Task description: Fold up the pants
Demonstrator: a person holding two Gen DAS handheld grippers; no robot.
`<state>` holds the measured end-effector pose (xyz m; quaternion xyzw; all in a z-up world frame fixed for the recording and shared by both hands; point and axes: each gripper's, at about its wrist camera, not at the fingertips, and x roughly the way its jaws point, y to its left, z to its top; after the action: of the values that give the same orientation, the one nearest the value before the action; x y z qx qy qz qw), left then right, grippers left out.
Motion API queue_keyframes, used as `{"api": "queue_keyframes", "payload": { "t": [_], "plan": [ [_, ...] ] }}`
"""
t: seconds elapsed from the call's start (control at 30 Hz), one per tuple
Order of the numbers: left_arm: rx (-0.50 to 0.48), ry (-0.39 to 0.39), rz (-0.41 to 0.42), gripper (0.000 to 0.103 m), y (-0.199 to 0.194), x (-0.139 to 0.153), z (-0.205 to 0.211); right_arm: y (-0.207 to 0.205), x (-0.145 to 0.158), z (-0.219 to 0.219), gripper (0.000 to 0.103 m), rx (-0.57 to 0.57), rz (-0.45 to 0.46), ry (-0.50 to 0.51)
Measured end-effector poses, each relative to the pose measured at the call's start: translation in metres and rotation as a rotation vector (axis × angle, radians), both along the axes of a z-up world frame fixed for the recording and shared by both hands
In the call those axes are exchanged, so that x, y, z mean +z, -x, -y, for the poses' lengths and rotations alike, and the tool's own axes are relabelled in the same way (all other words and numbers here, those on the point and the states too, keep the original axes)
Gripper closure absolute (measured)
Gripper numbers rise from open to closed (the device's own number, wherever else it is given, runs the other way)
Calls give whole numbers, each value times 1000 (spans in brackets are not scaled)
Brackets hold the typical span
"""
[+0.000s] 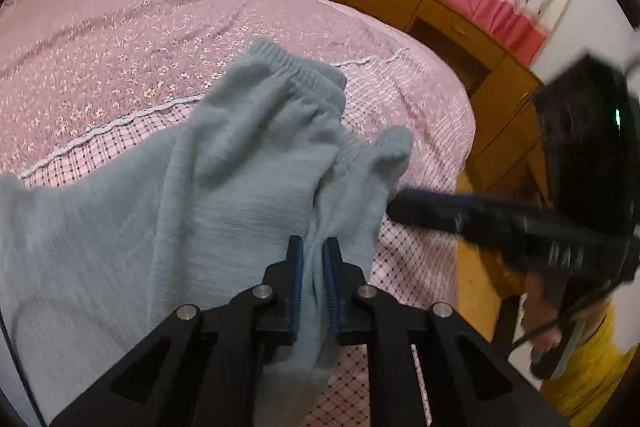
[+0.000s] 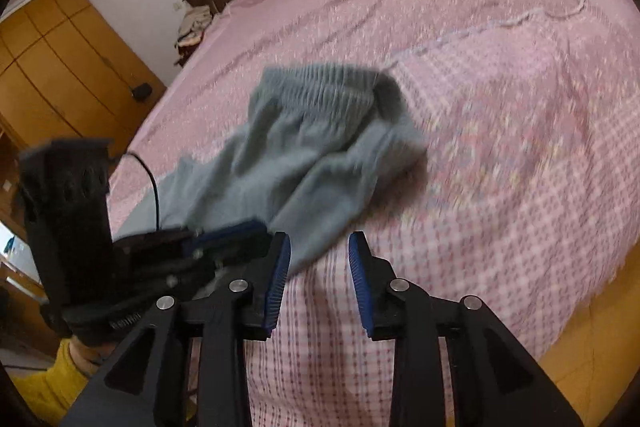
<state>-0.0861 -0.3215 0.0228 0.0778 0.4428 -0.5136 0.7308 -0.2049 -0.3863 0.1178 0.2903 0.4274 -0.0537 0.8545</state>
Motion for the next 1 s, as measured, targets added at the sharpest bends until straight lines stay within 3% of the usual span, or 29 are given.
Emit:
{"api": "queue_keyframes", "payload": {
  "t": [0.1, 0.2, 0.27, 0.3, 0.43, 0.53, 0.73, 0.83, 0.87, 0.93, 1.0],
  "plan": [
    [-7, 4, -2, 92, 1, 1, -1, -6, -10, -5, 71, -13, -25, 7],
    [-14, 9, -6, 92, 2, 2, -2, -11, -10, -4, 71, -33, 9, -28],
    [-17, 17, -12, 92, 0, 5, -3, -11, -10, -3, 84, -38, 27, -52],
    [-14, 24, -10, 92, 0, 7, -6, -10, -8, -3, 99, -42, 43, -60],
    [12, 59, 3, 90, -2, 15, -13, 21, 3, 1, 99, -111, 119, -123],
    [23, 65, 20, 84, -4, 19, -16, 51, 7, 3, 100, -161, 156, -161],
    [3, 21, 29, 83, 6, 9, -6, 67, -19, 2, 100, -169, 71, -159],
    [-11, 5, 68, 75, 14, 8, -2, 71, -24, 11, 99, -192, 56, -141],
    [-16, 0, 76, 73, 16, 7, -1, 73, -23, 17, 96, -211, 71, -138],
    [-22, -3, 76, 73, 19, 5, 0, 76, -18, 33, 69, -260, 117, -162],
    [-29, -3, 65, 73, 21, 3, 1, 76, -16, 45, 57, -297, 163, -194]
  ]
}}
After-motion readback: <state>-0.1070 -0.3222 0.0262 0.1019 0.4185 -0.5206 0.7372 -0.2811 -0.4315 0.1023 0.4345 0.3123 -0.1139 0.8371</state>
